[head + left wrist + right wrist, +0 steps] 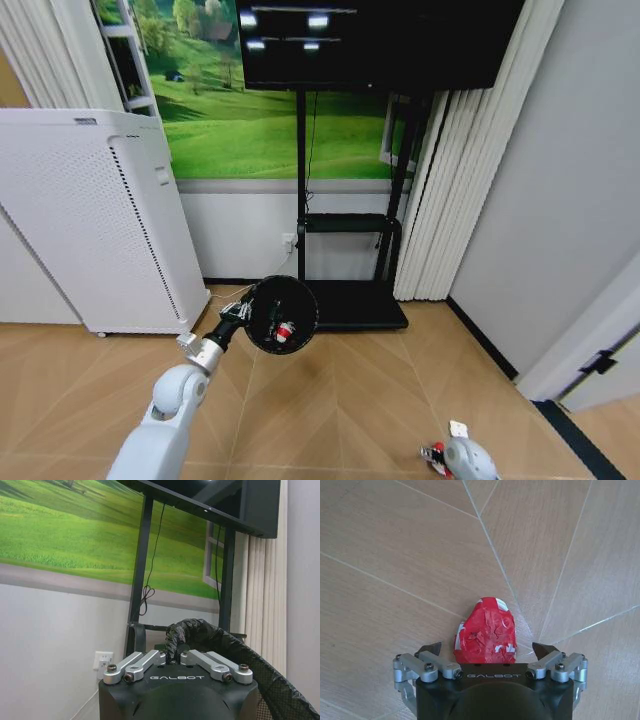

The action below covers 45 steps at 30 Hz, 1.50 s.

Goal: Pick up the trash bin and place the garbage on the floor into it.

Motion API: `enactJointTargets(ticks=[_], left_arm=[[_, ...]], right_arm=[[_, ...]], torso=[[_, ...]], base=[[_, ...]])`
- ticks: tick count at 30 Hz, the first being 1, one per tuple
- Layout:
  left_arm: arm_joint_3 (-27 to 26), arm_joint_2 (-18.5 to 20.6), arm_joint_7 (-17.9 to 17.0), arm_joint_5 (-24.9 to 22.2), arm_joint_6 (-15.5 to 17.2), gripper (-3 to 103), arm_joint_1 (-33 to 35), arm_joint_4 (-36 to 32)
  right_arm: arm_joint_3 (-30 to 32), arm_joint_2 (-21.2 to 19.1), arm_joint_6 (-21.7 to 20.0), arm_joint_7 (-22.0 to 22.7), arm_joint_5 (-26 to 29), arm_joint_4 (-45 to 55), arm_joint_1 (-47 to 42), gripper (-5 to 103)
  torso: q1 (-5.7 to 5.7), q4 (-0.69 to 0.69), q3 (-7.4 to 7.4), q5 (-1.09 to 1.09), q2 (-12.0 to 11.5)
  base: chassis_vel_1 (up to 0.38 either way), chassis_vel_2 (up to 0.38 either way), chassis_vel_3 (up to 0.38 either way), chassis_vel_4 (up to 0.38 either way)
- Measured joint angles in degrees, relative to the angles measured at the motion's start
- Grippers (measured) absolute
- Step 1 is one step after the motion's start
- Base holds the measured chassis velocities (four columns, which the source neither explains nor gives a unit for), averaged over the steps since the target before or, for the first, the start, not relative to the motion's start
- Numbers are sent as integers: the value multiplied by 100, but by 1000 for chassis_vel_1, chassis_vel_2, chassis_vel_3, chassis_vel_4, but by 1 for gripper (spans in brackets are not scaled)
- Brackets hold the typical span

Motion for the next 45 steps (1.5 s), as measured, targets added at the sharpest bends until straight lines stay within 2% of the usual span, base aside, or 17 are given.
enactJointTargets(ticks=[1, 3, 4, 6, 8, 9, 10, 11, 13, 15, 16, 17, 29, 30, 36, 43, 45], left_arm=[[0, 0, 0, 0, 0, 8, 0, 0], [-14, -3, -4, -6, -1, 8, 7, -10], [-14, -3, -4, -6, -1, 8, 7, -10], [-32, 5, -13, -17, -3, 8, 3, -23], [-32, 5, -13, -17, -3, 8, 3, -23], [-35, 13, -20, -25, -3, 8, -4, -35], [-35, 20, -29, -35, -3, 8, -10, -46], [-35, 20, -29, -35, -3, 8, -10, -46], [-32, 40, -54, -61, -1, 8, -27, -70], [-29, 46, -60, -68, 2, 8, -34, -78], [-24, 75, -75, -97, 15, 8, -59, -102], [-31, 80, -80, -101, 18, 8, -62, -105], [-91, 16, -24, -73, 10, 8, 20, -120], [-86, 3, -23, -62, 6, 8, 28, -113], [10, 0, -25, -10, -9, 8, 14, -53], [100, 0, -26, 46, -28, 8, -2, 30], [127, -16, -17, 94, -66, 8, -1, 93]], right_arm=[[0, 0, 0, 0, 0, 0, 0, 102], [1, -2, 0, -3, -37, -11, -11, 93], [1, -2, 0, -3, -37, -11, -11, 93], [5, -4, 0, -6, -61, -14, -53, 83], [5, -4, 0, -6, -61, -14, -53, 83], [5, -9, 0, -14, -61, -15, -73, 72], [5, -11, 0, -15, -61, -15, -82, 66], [5, -11, 0, -15, -61, -15, -82, 66], [9, -4, 2, -17, -63, -28, -84, 57], [10, 1, 4, -16, -63, -35, -83, 57], [18, 17, 8, -14, -76, -63, -71, 51], [21, 30, 9, -12, -83, -70, -63, 48], [101, 57, 62, -18, -176, 20, -130, 48], [133, 79, 256, -48, -312, 28, -127, 48], [335, 174, 739, -151, -694, 187, 90, 48], [585, 221, 994, -261, -910, 555, 208, 48], [788, 273, 1176, -389, -986, 829, 219, 48]], torso=[[0, 0, 0, 0, 0], [0, 0, 0, 0, 0], [0, 0, 0, 0, 0], [0, 0, 0, 0, 0], [0, 0, 0, 0, 0], [0, -1, 0, 0, 0], [0, -1, 0, 0, 0], [0, -1, 0, 0, 0], [0, -1, 0, -1, 0], [0, -1, 0, -2, 0], [0, -1, 0, -4, 0], [0, 0, -1, -5, 0], [0, -1, 0, 4, -1], [0, -2, 0, 5, -1], [1, 0, 0, 1, -1], [1, -1, 0, 1, -2], [1, 0, 0, 0, -1]], base=[[0, 0, 0, 0], [0, 0, 0, 0], [0, 0, 0, 0], [0, 0, 0, 0], [0, 0, 0, 0], [0, 0, 0, 0], [0, 0, 0, 0], [0, 0, 0, 0], [0, 0, 0, 0], [0, 0, 0, 0], [0, 0, 0, 0], [0, 0, 0, 0], [0, 0, 0, 0], [0, 0, 0, 0], [0, 0, 0, 0], [0, 0, 0, 0], [0, 0, 0, 0]])
